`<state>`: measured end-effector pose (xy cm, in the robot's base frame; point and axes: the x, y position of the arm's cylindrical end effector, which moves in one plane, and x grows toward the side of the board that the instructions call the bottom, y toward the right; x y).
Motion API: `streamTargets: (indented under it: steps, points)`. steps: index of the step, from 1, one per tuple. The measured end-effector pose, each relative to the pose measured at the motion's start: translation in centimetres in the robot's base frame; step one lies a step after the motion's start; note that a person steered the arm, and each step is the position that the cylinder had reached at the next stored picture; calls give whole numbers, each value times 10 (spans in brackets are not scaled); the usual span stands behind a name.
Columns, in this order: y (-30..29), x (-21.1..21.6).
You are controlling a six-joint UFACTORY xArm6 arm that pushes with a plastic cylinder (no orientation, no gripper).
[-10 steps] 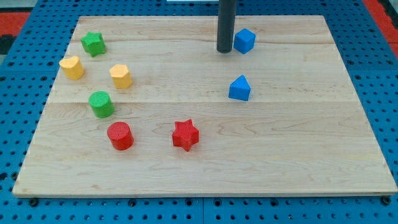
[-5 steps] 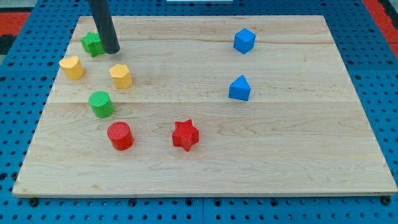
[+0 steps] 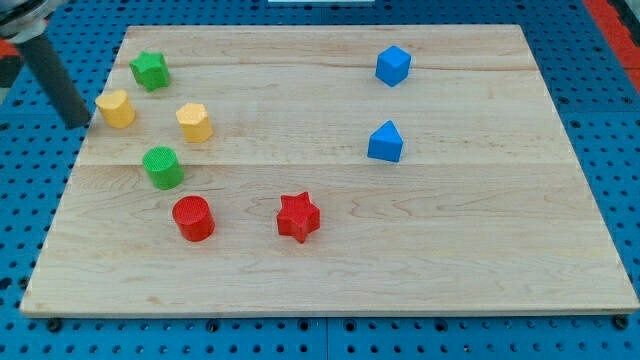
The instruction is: Move the yellow heart to red star
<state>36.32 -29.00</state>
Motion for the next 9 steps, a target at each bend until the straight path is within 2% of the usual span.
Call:
streamTargets:
  steps: [1,2,3,4,5,6,7,8,9]
  points:
    - [36,-32]
    - [124,-40]
    - [181,-44]
    - [116,-54]
    - [85,-29]
    - [153,-20]
    - [223,16]
    - [266,36]
    - [295,36]
